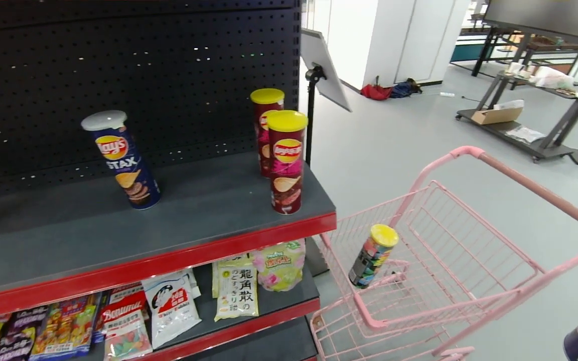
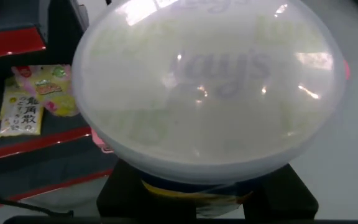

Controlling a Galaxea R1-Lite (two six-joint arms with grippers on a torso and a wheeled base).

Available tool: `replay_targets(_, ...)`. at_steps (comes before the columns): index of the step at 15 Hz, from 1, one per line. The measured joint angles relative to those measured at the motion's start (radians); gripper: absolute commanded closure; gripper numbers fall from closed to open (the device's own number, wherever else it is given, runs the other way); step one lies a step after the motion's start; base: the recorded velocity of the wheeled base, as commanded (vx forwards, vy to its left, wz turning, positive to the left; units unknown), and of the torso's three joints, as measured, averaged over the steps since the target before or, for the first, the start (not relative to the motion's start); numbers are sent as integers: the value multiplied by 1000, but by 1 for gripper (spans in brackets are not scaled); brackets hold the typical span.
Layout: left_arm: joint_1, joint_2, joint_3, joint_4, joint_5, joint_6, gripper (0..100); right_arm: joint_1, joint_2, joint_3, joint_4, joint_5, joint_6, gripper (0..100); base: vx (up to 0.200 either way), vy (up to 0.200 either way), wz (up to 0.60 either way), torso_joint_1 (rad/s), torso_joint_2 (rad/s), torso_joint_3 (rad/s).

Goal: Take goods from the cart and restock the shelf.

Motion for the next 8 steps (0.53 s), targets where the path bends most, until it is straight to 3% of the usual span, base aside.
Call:
replay_targets(3, 0, 0, 0, 0, 0, -1, 0, 0, -1, 3, 0, 0, 0, 100, 0, 0, 600, 2, 1, -1)
replay_targets(8, 0, 0, 0, 0, 0, 0, 0, -7, -26, 35, 0, -4, -4, 100, 0, 0, 0, 0, 0, 0)
